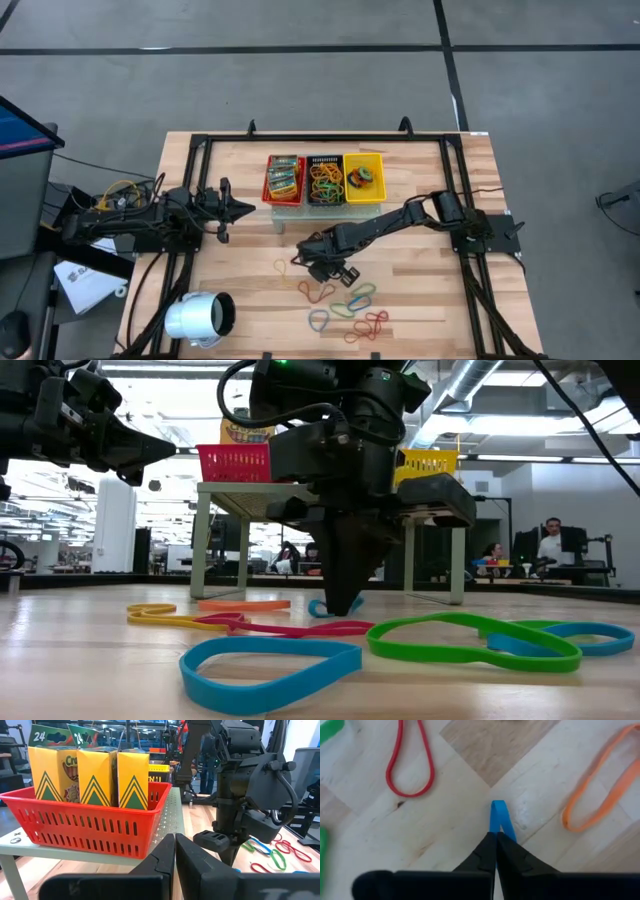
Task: Pick & Place Office Desk Supplies
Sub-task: Put the blue rubber band into the black bin on the shelf
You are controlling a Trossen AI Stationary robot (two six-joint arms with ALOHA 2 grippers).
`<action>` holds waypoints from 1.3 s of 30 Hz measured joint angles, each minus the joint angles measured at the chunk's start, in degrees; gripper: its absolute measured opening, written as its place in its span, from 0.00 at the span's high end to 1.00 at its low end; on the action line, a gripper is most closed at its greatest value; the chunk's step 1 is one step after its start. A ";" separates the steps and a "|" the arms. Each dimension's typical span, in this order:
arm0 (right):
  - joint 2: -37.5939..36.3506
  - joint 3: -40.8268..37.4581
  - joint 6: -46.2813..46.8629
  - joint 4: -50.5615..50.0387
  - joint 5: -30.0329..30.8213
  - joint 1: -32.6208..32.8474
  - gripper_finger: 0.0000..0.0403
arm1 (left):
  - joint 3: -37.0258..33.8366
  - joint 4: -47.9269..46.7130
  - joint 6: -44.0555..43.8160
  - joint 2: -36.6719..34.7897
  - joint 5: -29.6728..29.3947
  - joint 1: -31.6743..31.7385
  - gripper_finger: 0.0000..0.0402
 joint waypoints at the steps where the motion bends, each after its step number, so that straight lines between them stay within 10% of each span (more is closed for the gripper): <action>1: 0.00 0.00 0.67 0.04 0.02 0.01 0.99 | 0.00 0.01 0.00 0.00 0.00 -0.01 0.98; 25: -7.33 16.71 6.11 -15.78 1.17 2.20 1.00 | 0.00 0.16 0.00 0.51 0.00 -0.02 0.98; 39: -26.83 16.87 6.14 -11.95 18.09 -8.86 1.00 | 0.00 1.26 -0.01 3.48 -0.01 0.00 0.98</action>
